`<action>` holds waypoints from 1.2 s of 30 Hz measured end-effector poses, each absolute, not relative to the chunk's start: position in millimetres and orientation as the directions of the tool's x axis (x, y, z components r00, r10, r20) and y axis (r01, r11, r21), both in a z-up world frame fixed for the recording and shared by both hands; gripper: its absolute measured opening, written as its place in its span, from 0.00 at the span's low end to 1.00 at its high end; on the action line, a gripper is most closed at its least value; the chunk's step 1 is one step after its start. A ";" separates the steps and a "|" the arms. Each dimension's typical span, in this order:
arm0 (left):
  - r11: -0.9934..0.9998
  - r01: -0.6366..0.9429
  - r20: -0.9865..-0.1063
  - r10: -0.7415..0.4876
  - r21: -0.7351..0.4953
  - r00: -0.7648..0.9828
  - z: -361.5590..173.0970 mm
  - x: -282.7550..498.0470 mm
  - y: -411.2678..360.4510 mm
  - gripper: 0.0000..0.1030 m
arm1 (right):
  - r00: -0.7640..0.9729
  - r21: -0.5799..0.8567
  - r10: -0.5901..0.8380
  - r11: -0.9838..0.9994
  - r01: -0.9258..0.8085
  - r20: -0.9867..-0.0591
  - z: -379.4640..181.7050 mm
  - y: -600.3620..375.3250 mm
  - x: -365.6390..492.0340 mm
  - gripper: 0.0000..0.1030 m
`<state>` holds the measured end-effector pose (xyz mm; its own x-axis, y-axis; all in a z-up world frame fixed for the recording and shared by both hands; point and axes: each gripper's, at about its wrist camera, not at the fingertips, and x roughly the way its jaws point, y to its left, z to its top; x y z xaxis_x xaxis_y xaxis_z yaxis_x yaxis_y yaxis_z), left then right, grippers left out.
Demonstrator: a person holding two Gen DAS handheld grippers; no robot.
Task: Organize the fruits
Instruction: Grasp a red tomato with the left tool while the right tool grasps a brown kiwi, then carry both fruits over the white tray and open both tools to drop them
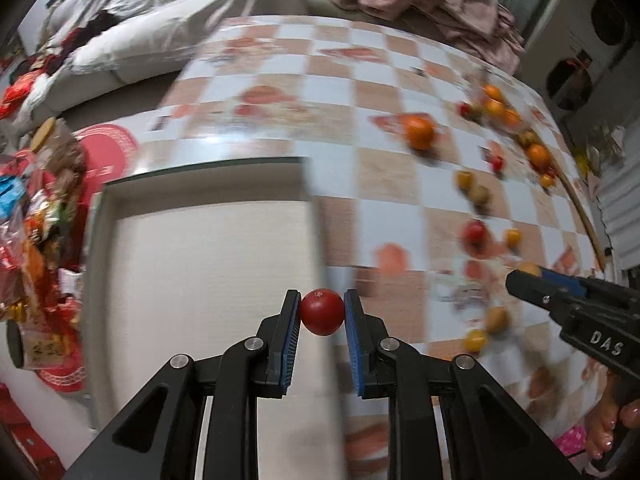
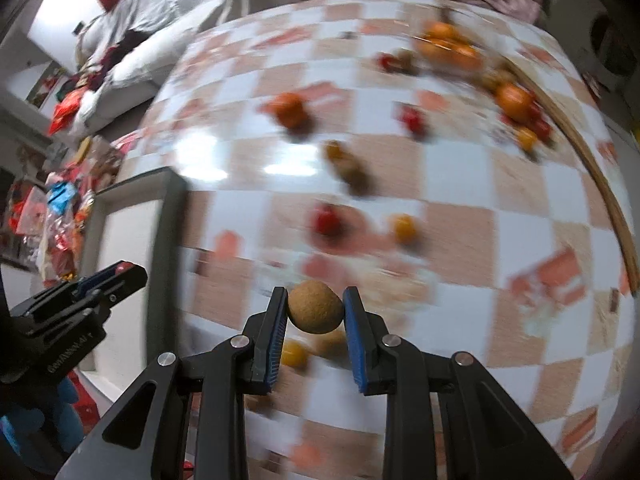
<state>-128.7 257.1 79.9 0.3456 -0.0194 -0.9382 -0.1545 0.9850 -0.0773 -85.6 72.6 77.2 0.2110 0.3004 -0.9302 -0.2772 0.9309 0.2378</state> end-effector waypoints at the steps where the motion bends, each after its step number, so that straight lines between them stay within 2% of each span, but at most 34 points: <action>1: 0.984 -0.167 -0.938 -0.007 -0.069 0.346 79.7 -130.9 268.0 0.23 | 0.208 0.242 0.308 0.926 -0.290 -0.928 77.8 85.3 -85.1 0.30; 5: 0.971 -0.234 -0.941 0.041 -0.041 0.335 73.0 -139.5 318.6 0.23 | 0.189 0.260 0.341 0.899 -0.352 -0.921 78.8 143.4 -84.7 0.30; 14: 0.959 -0.284 -0.955 0.073 -0.013 0.287 40.1 -147.9 371.3 0.23 | 0.132 0.251 0.341 0.858 -0.448 -0.931 57.0 245.2 -78.8 0.30; 26: 0.968 -0.252 -0.960 0.077 0.008 0.267 25.8 -153.9 372.4 0.23 | 0.144 0.114 0.217 0.850 -0.514 -0.966 30.7 292.8 -77.5 0.30; 32: 0.969 -0.244 -0.962 0.089 0.023 0.260 24.4 -156.6 371.0 0.24 | 0.123 0.092 0.180 0.853 -0.514 -0.976 19.7 294.7 -78.5 0.30; 33: 0.969 -0.244 -0.962 0.092 0.027 0.257 23.7 -156.8 371.0 0.26 | 0.125 0.089 0.179 0.850 -0.519 -0.976 19.4 294.9 -78.9 0.30; 35: 0.966 -0.251 -0.961 0.120 0.055 0.251 24.2 -157.4 371.7 0.57 | 0.118 0.093 0.182 0.844 -0.528 -0.976 18.9 296.7 -79.0 0.35; 36: 0.964 -0.259 -0.958 0.128 0.059 0.258 25.5 -158.5 372.8 0.81 | 0.111 0.101 0.187 0.842 -0.531 -0.976 18.9 297.5 -78.8 0.45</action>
<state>-158.5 372.8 25.5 0.2579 0.1282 -0.9576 -0.2587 0.9641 0.0594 -78.8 297.5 18.9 0.1110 0.1875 -0.9760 -0.5306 0.8416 0.1013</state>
